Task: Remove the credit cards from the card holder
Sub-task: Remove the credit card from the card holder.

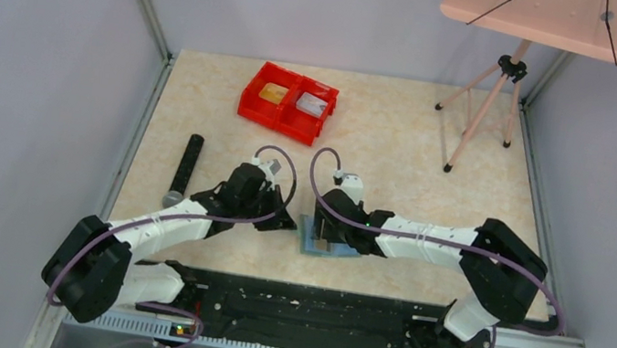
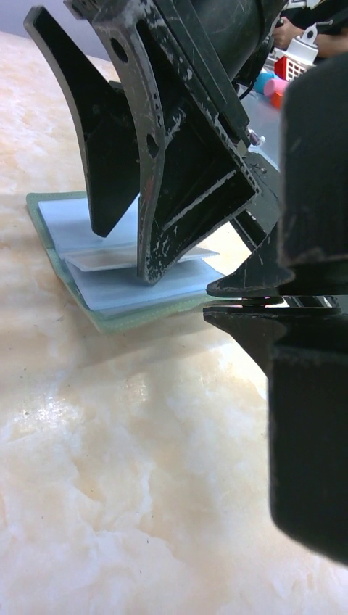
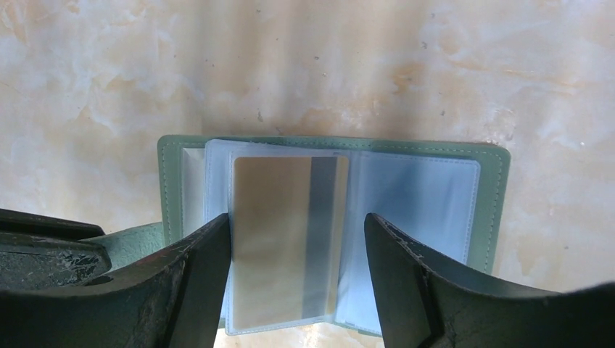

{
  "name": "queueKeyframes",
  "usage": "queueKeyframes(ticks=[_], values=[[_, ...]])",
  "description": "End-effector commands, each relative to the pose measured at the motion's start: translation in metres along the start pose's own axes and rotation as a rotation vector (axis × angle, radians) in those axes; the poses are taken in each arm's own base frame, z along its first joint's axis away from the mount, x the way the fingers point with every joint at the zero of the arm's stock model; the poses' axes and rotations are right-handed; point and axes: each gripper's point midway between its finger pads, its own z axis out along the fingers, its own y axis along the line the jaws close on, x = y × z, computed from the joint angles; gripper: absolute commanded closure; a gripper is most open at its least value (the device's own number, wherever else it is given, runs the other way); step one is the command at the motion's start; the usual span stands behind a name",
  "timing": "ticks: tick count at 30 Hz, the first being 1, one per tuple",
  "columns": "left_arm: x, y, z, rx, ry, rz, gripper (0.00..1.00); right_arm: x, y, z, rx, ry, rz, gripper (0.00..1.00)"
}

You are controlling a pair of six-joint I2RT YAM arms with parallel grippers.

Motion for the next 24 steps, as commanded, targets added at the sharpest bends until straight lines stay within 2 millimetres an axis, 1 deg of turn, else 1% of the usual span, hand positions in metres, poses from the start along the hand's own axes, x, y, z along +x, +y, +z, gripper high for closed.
queueKeyframes(ticks=[1, 7, 11, 15, 20, 21, 22, 24], values=[[-0.013, -0.011, -0.005, 0.023, -0.049, 0.034, 1.0, -0.001, -0.01, -0.012, 0.039, -0.02, -0.013, 0.34], [-0.012, -0.008, -0.004, 0.01, -0.046, 0.034, 1.0, -0.006, -0.021, -0.02, 0.077, -0.039, -0.021, 0.34], [-0.012, -0.003, -0.004, -0.012, -0.048, 0.041, 1.0, -0.011, -0.031, -0.034, 0.101, -0.064, -0.022, 0.34], [-0.015, 0.006, -0.002, -0.062, -0.057, 0.054, 1.0, -0.018, -0.04, -0.05, 0.1, -0.099, -0.007, 0.35], [-0.018, 0.013, -0.001, -0.106, -0.058, 0.064, 1.0, -0.018, -0.049, -0.06, 0.083, -0.107, 0.015, 0.36], [-0.019, 0.013, -0.001, -0.109, -0.057, 0.064, 0.99, -0.019, -0.049, -0.061, 0.076, -0.106, 0.012, 0.36], [-0.021, 0.011, -0.001, -0.106, -0.059, 0.064, 0.95, -0.019, -0.048, -0.062, 0.066, -0.103, 0.011, 0.37], [-0.024, 0.006, -0.003, -0.1, -0.062, 0.064, 0.84, -0.02, -0.045, -0.065, 0.044, -0.098, 0.008, 0.38]])
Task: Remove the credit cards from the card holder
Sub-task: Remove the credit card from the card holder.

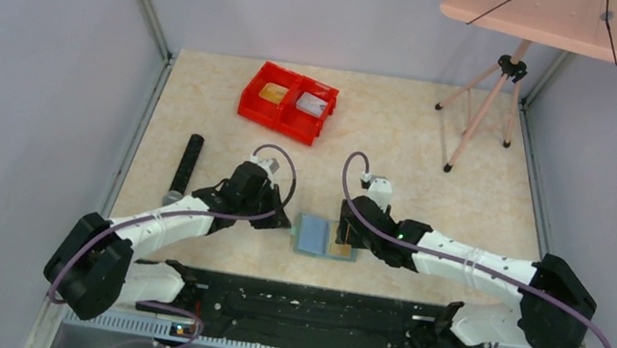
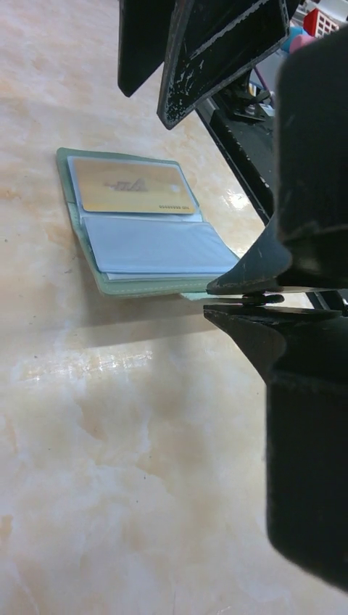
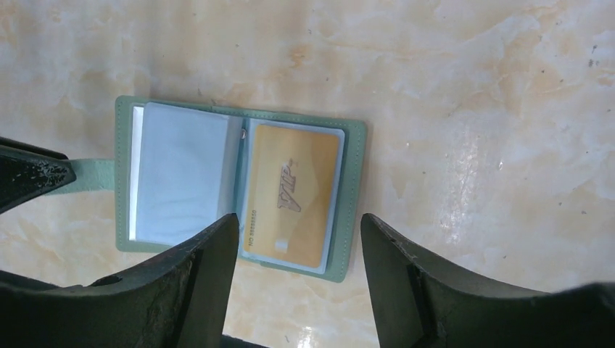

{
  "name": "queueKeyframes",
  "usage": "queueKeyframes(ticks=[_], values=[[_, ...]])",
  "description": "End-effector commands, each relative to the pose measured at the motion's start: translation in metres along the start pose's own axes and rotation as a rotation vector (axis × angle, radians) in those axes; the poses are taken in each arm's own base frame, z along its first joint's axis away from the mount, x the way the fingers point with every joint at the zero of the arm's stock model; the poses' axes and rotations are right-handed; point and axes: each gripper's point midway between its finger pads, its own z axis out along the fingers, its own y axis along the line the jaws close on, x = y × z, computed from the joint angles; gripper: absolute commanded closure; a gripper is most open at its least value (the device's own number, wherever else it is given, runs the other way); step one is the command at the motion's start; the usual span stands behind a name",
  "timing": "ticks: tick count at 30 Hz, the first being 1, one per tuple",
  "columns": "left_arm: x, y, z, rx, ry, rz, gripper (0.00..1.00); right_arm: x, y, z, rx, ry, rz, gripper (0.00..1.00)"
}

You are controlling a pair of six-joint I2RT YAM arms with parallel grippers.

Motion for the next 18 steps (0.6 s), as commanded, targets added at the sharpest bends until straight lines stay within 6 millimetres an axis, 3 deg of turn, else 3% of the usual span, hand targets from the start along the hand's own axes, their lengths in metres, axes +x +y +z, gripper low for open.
queueKeyframes(ticks=[1, 4, 7, 13, 18], values=[[-0.023, -0.016, -0.006, 0.016, -0.052, 0.028, 0.78, -0.008, 0.002, -0.009, -0.045, -0.011, -0.005, 0.38], [-0.03, -0.024, -0.012, 0.026, -0.071, 0.033, 0.67, -0.019, 0.016, -0.014, -0.14, -0.042, -0.011, 0.41], [-0.034, -0.038, -0.017, 0.076, -0.074, 0.045, 0.64, -0.021, 0.026, -0.012, -0.267, -0.042, 0.002, 0.46], [-0.028, -0.066, -0.014, 0.178, -0.038, 0.05, 0.64, -0.014, 0.027, -0.006, -0.387, 0.004, 0.059, 0.52], [-0.017, -0.081, 0.004, 0.228, -0.004, 0.049, 0.64, -0.012, 0.018, 0.001, -0.431, 0.011, 0.112, 0.56]])
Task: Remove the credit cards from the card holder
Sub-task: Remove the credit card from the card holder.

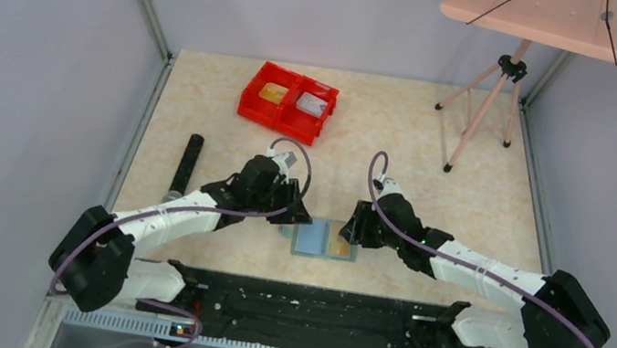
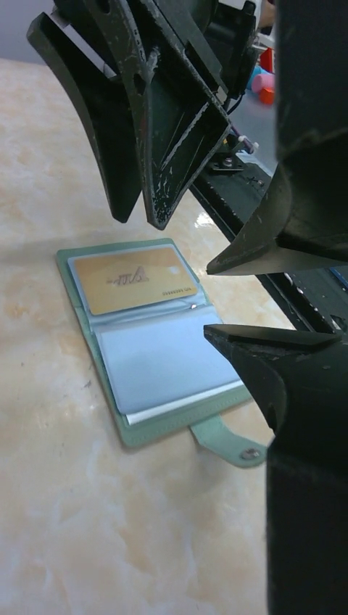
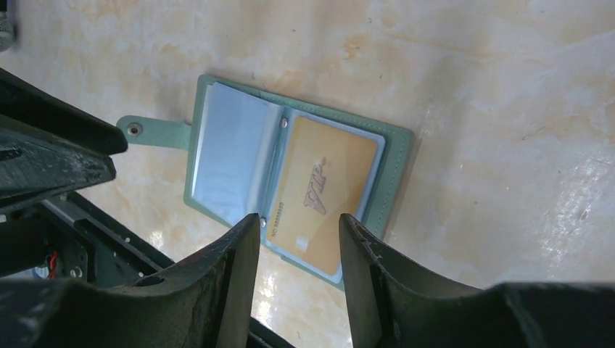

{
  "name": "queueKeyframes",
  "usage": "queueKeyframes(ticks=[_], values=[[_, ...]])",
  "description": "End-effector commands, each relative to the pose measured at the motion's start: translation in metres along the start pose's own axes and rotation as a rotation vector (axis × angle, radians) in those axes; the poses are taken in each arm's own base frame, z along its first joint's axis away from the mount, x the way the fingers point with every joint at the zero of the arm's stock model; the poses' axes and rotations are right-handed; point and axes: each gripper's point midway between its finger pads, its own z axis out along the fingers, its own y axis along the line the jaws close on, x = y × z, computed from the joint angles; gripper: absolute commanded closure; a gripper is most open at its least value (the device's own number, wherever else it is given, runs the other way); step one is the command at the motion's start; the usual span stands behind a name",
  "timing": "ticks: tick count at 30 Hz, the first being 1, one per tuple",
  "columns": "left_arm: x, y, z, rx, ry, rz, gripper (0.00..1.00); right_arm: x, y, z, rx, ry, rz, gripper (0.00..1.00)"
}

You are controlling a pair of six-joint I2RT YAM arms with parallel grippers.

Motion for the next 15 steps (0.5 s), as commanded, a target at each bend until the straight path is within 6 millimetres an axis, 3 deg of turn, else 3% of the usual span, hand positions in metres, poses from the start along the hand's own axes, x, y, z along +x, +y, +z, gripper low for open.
queueKeyframes(ticks=[1, 15], values=[[-0.008, -0.029, 0.017, 0.108, -0.015, 0.011, 0.64, -0.015, 0.015, -0.001, -0.133, -0.043, 0.027, 0.57], [0.006, -0.024, 0.056, 0.128, 0.073, 0.002, 0.66, 0.001, -0.003, 0.01, -0.122, -0.006, 0.057, 0.59]])
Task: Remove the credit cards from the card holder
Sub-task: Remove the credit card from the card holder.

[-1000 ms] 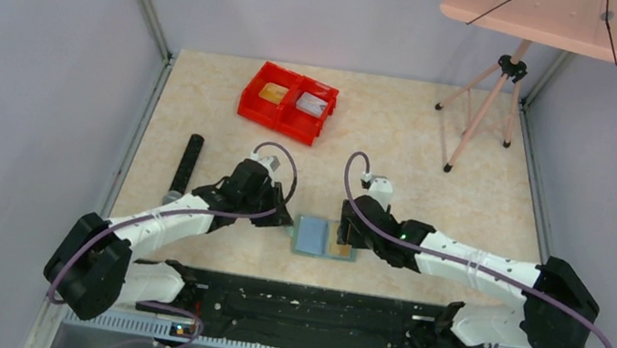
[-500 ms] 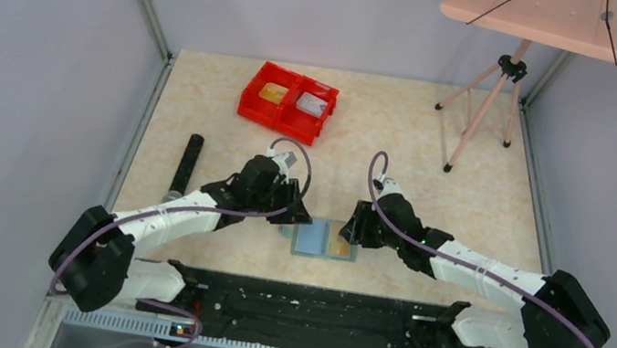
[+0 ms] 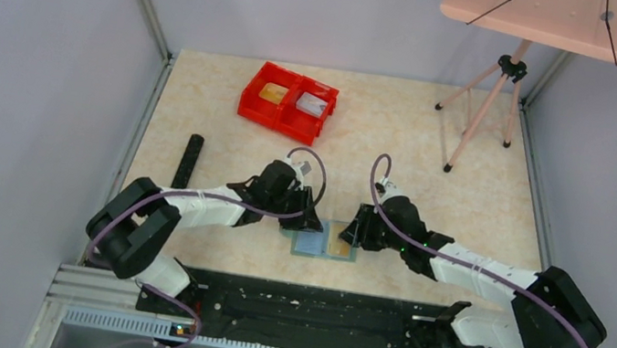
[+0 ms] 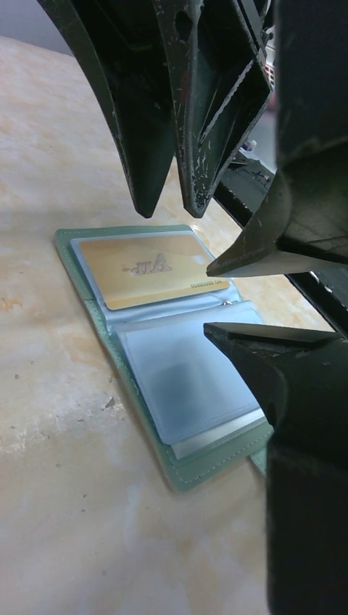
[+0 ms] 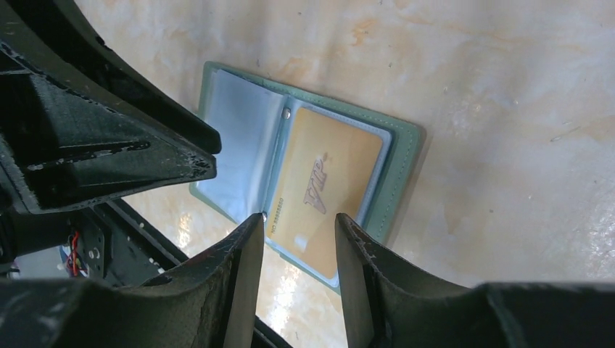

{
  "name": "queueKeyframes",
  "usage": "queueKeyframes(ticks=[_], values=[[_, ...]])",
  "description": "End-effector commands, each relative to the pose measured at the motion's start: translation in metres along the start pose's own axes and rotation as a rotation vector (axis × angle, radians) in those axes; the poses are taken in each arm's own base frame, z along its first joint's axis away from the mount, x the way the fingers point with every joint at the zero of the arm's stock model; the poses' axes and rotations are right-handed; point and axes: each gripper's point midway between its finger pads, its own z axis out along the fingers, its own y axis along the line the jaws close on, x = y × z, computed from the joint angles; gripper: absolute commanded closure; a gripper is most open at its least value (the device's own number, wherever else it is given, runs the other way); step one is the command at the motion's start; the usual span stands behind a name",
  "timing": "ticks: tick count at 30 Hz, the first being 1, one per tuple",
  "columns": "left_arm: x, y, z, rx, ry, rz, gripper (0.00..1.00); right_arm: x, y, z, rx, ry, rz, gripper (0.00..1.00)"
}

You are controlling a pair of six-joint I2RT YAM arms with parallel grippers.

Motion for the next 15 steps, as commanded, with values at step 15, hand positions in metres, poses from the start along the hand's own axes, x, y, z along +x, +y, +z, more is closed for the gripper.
queueKeyframes(ticks=[15], values=[[-0.005, -0.011, 0.017, 0.069, 0.006, 0.024, 0.66, 0.008, -0.021, 0.011, 0.058, 0.005, 0.019, 0.6]])
